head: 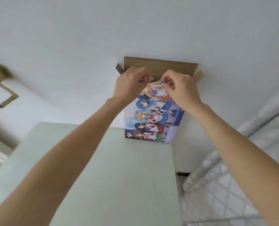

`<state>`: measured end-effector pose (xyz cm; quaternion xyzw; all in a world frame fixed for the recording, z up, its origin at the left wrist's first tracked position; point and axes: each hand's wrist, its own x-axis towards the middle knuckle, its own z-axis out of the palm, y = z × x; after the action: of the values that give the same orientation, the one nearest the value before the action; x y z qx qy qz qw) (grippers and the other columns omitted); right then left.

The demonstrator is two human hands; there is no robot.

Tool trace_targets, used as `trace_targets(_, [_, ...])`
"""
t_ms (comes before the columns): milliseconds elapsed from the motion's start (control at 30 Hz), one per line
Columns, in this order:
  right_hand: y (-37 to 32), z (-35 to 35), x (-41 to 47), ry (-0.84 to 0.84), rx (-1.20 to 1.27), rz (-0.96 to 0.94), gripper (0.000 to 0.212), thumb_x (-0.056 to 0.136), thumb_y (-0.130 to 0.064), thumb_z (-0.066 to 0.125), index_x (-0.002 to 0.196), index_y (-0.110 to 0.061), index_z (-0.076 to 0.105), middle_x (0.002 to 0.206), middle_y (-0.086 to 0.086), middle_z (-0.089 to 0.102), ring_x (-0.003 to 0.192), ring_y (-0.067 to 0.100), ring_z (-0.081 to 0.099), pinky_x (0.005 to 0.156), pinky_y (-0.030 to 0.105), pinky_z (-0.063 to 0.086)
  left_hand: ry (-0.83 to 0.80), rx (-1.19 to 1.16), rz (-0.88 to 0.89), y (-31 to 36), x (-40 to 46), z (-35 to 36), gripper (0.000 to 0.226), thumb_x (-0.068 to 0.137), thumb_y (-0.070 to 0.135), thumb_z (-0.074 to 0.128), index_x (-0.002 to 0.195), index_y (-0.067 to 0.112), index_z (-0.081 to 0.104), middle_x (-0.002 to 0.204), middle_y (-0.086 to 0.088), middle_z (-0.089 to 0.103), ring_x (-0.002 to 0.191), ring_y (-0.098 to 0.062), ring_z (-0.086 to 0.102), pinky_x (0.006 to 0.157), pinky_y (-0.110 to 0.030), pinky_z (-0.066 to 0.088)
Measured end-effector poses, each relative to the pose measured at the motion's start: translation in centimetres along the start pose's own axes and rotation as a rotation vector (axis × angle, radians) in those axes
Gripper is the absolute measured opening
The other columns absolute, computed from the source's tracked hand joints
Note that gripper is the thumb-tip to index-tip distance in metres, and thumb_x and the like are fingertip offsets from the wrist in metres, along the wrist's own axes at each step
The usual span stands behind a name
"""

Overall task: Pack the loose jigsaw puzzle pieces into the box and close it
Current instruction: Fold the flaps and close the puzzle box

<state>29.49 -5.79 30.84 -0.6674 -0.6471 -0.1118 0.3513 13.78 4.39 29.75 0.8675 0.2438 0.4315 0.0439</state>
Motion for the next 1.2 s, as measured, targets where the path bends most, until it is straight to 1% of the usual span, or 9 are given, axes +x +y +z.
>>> trace_targets(267, [4.7,3.2,5.2,-0.090,-0.218,0.011,0.019,0.094,-0.018,0.051,0.108,-0.015,0.064,0.107,0.003,0.067,0.091,0.019,0.063,0.071,0.019,0.037,-0.180,0.049,-0.084,-4.0,4.3,5.3,0.024,0.093,0.014,0.048,0.109,0.018,0.065,0.107,-0.001,0.067,0.100,-0.024,0.057,0.084,-0.038,0.047])
trace_targets(333, [5.0,3.0,4.5,-0.048,-0.171,0.017,0.021,0.093,-0.018,0.052,0.110,-0.015,0.064,0.114,0.002,0.063,0.091,0.015,0.062,0.071,0.019,0.039,-0.115,0.044,-0.050,-4.3,2.6,5.0,0.025,0.092,0.015,0.049,0.111,0.019,0.064,0.110,-0.001,0.065,0.102,-0.024,0.055,0.088,-0.037,0.043])
trace_targets(433, [5.8,2.0,1.8,0.241,-0.067,0.077,0.016,0.089,-0.014,0.053,0.099,-0.014,0.065,0.102,0.001,0.061,0.084,0.014,0.059,0.068,0.020,0.042,0.132,-0.014,-0.179,-4.7,-1.2,3.8,0.022,0.088,0.017,0.056,0.108,0.019,0.062,0.108,0.002,0.062,0.099,-0.019,0.053,0.088,-0.032,0.038])
trace_targets(567, [7.8,2.3,-2.7,0.430,-0.065,0.366,0.021,0.085,-0.015,0.059,0.099,-0.002,0.052,0.099,0.012,0.053,0.089,0.025,0.053,0.071,0.019,0.034,0.114,-0.366,-0.617,-6.1,-2.7,3.6,0.050,0.084,0.020,0.065,0.127,0.015,0.040,0.126,-0.002,0.048,0.107,-0.016,0.052,0.087,-0.027,0.043])
trace_targets(733, [8.4,3.5,-2.6,0.200,0.397,0.683,0.049,0.085,-0.019,0.066,0.117,0.001,0.034,0.107,0.004,0.047,0.096,0.022,0.056,0.082,0.034,0.049,0.177,-0.781,-0.760,-5.6,-1.2,3.0,0.051,0.088,0.007,0.056,0.129,0.013,0.028,0.134,0.002,0.043,0.118,-0.015,0.050,0.096,-0.029,0.043])
trace_targets(833, [8.0,3.6,-2.3,0.093,0.471,0.656,0.054,0.087,-0.017,0.064,0.126,-0.004,0.029,0.111,0.001,0.054,0.097,0.015,0.058,0.083,0.030,0.050,0.085,-0.731,-0.734,-5.5,-1.0,3.3,0.054,0.087,0.008,0.057,0.135,0.020,0.035,0.135,0.007,0.046,0.120,-0.015,0.048,0.096,-0.026,0.042])
trace_targets(933, [7.5,2.9,-3.0,0.094,0.416,0.641,0.052,0.088,-0.018,0.062,0.127,-0.007,0.030,0.118,0.006,0.058,0.099,0.016,0.059,0.079,0.030,0.053,0.060,-0.495,-0.582,-5.2,-1.8,2.7,0.050,0.084,0.007,0.060,0.130,0.024,0.051,0.130,0.008,0.052,0.116,-0.008,0.049,0.093,-0.009,0.039])
trace_targets(1067, [5.3,1.2,-5.6,0.100,0.385,0.520,0.059,0.087,-0.022,0.064,0.135,-0.017,0.030,0.125,0.002,0.058,0.104,0.018,0.061,0.083,0.034,0.054,0.099,-0.436,-0.495,-3.9,-5.7,-0.7,0.047,0.081,0.005,0.065,0.123,0.024,0.058,0.127,0.010,0.055,0.111,-0.005,0.053,0.093,-0.029,0.049])
trace_targets(1200, [2.3,0.0,-8.6,0.033,0.285,0.386,0.057,0.088,-0.030,0.061,0.138,-0.022,0.034,0.139,-0.006,0.048,0.118,0.015,0.053,0.092,0.036,0.050,0.109,-0.360,-0.469,-2.2,-9.8,-4.2,0.037,0.082,0.008,0.067,0.117,0.019,0.062,0.123,0.008,0.057,0.105,-0.003,0.055,0.087,-0.027,0.052])
